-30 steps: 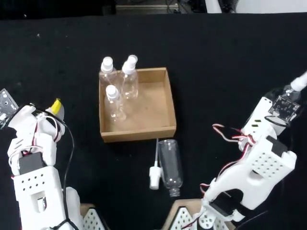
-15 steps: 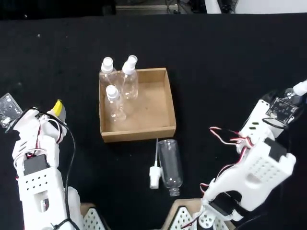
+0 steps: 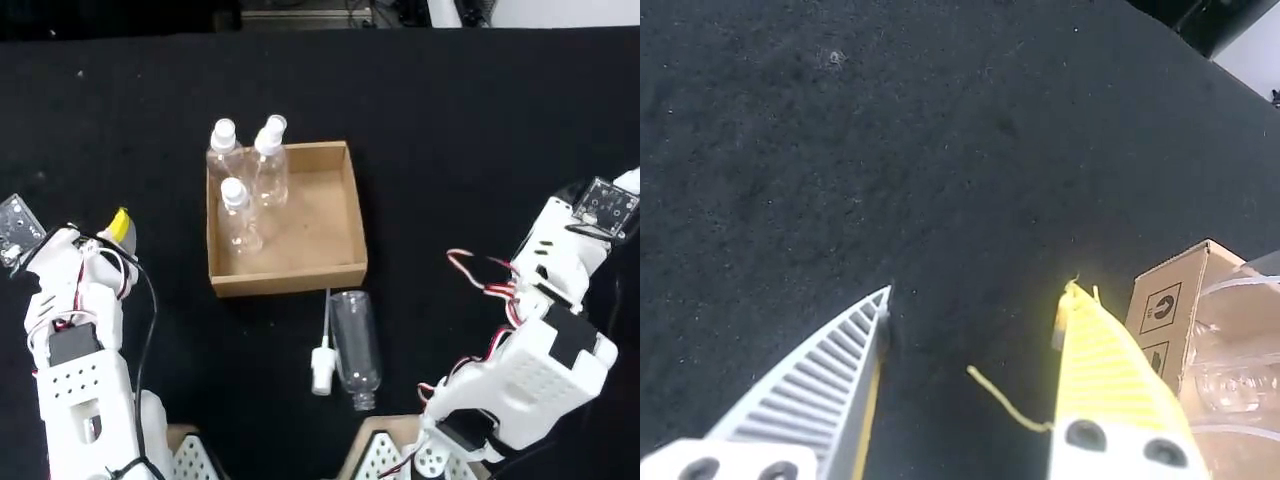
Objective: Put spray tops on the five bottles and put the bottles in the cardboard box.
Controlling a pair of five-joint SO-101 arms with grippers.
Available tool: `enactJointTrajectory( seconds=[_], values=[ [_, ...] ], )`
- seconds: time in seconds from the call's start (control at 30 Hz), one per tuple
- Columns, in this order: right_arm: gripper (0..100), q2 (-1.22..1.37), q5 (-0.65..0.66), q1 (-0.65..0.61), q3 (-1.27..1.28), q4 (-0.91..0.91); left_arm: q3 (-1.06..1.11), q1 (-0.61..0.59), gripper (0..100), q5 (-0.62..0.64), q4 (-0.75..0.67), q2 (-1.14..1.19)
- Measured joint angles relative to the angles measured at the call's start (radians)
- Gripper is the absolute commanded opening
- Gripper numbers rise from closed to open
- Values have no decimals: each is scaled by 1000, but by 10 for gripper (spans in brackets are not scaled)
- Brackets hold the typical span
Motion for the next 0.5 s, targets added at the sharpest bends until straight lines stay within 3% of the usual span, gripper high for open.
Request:
enactJointTrajectory(
  seconds=[0.5],
  values=[
    [269, 0, 0, 29, -46, 0, 0, 0, 234, 0, 0, 0]
  ],
)
